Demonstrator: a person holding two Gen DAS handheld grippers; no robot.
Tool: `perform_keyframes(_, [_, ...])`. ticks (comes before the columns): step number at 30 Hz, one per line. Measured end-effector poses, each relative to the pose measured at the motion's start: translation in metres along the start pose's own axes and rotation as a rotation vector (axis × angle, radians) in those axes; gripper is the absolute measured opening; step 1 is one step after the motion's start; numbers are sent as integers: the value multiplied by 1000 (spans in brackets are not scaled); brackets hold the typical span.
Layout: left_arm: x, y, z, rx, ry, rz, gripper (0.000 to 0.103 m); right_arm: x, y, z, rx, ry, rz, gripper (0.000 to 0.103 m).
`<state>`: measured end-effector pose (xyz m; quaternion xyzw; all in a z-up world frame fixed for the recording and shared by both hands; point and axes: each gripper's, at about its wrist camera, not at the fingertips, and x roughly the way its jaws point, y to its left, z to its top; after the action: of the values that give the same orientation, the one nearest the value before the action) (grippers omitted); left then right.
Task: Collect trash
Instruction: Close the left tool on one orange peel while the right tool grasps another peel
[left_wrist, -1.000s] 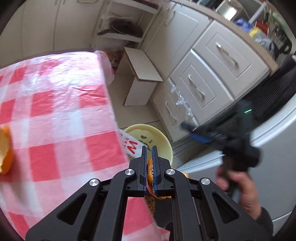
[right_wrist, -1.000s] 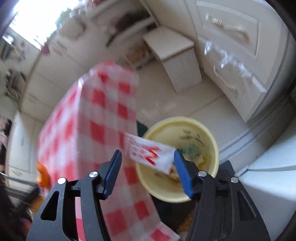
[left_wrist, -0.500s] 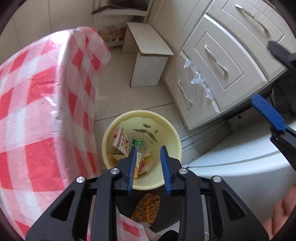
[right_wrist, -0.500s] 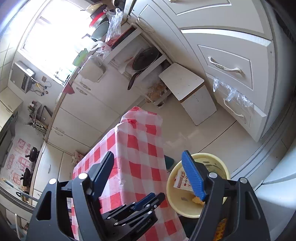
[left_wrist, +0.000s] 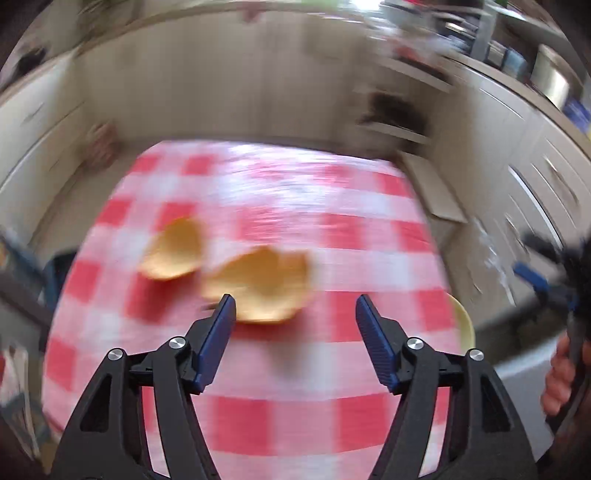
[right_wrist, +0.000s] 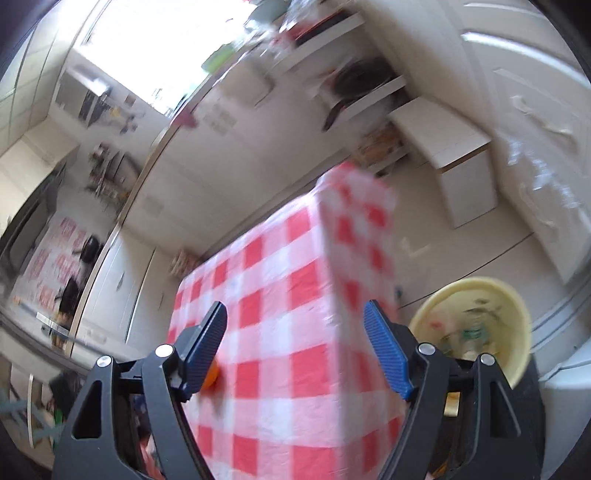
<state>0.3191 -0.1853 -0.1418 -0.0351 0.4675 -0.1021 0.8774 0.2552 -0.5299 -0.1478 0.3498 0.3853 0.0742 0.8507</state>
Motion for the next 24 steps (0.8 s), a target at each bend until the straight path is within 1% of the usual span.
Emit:
perform_keyframes(1, [3, 32, 5, -79, 20, 15, 64, 17, 12, -8, -17, 46, 16, 74])
perform_keyframes(3, [11, 82, 13, -198, 42, 10, 64, 45, 34, -24, -50, 120, 32, 74])
perform_keyframes(5, [22, 112, 21, -252, 65, 13, 64, 73, 59, -38, -94, 182, 37, 74])
perform_keyframes(8, [43, 131, 29, -289, 99, -5, 64, 101, 86, -54, -146, 233, 34, 74])
perform_keyframes(11, [63, 132, 30, -273, 121, -1, 64, 126, 105, -66, -183, 261, -13, 74])
perform_keyframes(14, [81, 130, 37, -242, 127, 11, 64, 146, 105, -71, -164, 276, -58, 74])
perform_keyframes(17, [96, 126, 48, -194, 136, 5, 64, 159, 101, -72, -151, 287, -75, 73])
perform_keyframes(18, [102, 123, 50, -175, 143, 5, 64, 162, 102, -73, -156, 290, -75, 70])
perform_keyframes(19, [106, 121, 52, -159, 148, 8, 64, 165, 104, -74, -165, 296, -77, 64])
perform_keyframes(20, [110, 118, 52, -140, 154, 7, 64, 167, 106, -75, -175, 303, -76, 60])
perform_keyframes(21, [113, 114, 53, -117, 160, 4, 63, 168, 110, -76, -196, 304, -78, 58])
perform_keyframes(22, [115, 111, 53, -98, 162, 2, 60, 170, 115, -76, -217, 305, -81, 52])
perform_keyframes(23, [117, 106, 53, -71, 166, -1, 51, 172, 117, -76, -235, 317, -77, 47])
perform_keyframes(24, [118, 101, 53, -42, 161, 4, 40, 174, 119, -77, -244, 326, -74, 41])
